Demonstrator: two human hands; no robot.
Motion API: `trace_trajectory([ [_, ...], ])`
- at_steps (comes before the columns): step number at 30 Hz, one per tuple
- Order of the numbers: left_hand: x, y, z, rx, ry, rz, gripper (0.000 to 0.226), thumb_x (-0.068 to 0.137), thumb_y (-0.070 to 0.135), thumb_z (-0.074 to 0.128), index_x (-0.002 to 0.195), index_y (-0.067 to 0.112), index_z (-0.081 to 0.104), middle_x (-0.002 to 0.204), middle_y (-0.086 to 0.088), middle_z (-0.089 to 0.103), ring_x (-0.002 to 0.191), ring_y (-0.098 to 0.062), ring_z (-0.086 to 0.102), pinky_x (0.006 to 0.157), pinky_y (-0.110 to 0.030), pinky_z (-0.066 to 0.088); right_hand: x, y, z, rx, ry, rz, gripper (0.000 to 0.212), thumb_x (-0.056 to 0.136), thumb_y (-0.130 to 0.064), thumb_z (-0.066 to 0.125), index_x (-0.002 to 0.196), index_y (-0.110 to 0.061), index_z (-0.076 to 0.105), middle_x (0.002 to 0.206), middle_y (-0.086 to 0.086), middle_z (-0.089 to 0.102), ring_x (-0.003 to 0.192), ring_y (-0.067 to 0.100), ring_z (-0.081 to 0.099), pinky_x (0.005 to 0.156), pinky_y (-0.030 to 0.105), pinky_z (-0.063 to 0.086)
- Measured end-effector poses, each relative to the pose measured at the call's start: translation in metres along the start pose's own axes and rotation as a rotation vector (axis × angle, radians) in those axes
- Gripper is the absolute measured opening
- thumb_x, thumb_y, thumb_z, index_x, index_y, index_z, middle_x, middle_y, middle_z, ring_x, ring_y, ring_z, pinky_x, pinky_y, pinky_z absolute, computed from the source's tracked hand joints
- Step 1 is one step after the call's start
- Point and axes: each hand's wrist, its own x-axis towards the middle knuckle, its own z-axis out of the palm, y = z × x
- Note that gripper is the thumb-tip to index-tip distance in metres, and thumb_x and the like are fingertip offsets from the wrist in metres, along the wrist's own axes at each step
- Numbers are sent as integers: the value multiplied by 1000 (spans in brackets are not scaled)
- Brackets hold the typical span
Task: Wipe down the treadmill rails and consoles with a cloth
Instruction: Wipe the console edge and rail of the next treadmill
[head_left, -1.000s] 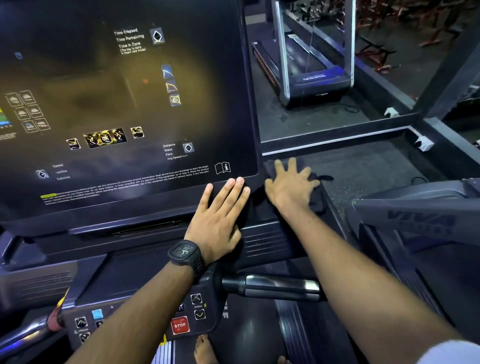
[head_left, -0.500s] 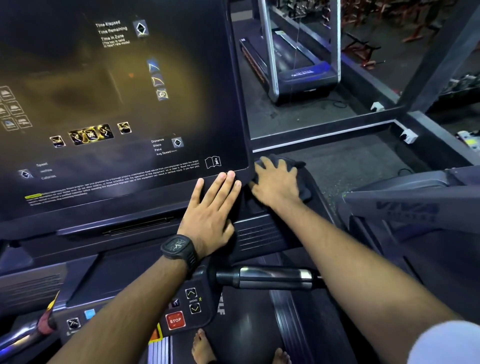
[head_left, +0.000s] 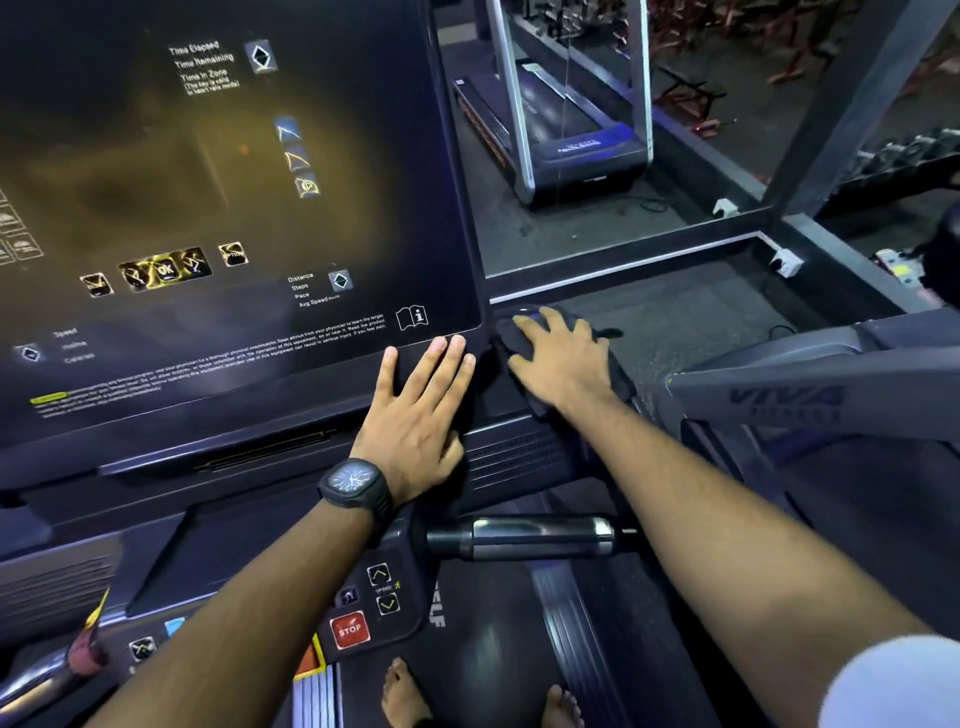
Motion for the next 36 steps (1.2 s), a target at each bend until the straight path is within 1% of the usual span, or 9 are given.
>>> trace_trajectory([
  [3,0,1,0,3,-11,14,93,78,40,57,157,7,21,167,-11,9,154,-26,9,120,-61,2,1,16,-7,153,-22,319,69,92,-60,48,155,-36,30,160,4,29,132,45,40,103,65,38],
  [5,0,1,0,5,-9,25,95,77,39,58,157,6,20,167,-12,9,154,-26,9,121,-58,2,-17,6,-2,109,22,438,70,92,-60,48,154,-32,32,157,8,32,130,46,40,101,66,37],
  [10,0,1,0,12,-23,45,96,76,38,58,158,6,18,167,-13,6,154,-27,6,122,-56,5,-35,-4,8,-47,107,84,64,94,-57,46,153,-36,35,160,1,33,131,39,40,102,61,35],
  [13,0,2,0,20,-36,71,96,77,38,58,158,6,18,167,-13,7,154,-27,7,123,-55,6,-17,18,-5,106,8,232,67,93,-58,48,154,-34,33,159,3,33,131,43,42,102,62,39],
  [16,-1,2,1,10,-33,99,95,76,35,60,157,6,20,166,-13,8,154,-27,8,123,-52,7,-37,14,-1,91,55,464,71,94,-59,46,156,-29,30,159,10,32,130,49,42,100,66,39],
  [22,2,1,3,16,-62,118,95,75,34,59,157,6,20,166,-15,4,154,-29,4,124,-50,6,-54,8,13,-159,153,44,62,96,-57,42,154,-33,34,159,3,34,125,41,45,97,59,40],
  [27,3,3,2,-2,-47,127,93,75,30,62,156,6,24,166,-15,7,154,-28,8,124,-49,8,-49,27,3,49,87,427,65,96,-54,42,154,-29,31,154,11,37,122,46,48,96,60,44],
  [33,11,8,4,55,-78,409,76,78,26,43,151,3,36,160,-16,30,148,-29,30,120,-46,19,-66,18,13,-179,150,-34,60,98,-53,41,154,-37,31,162,-1,31,131,38,43,102,59,39],
  [36,17,17,7,70,-159,454,68,84,33,36,146,5,47,153,-14,43,142,-26,42,119,-43,26,-43,41,-2,47,56,186,59,99,-53,40,154,-35,30,160,3,33,127,41,45,99,55,44],
])
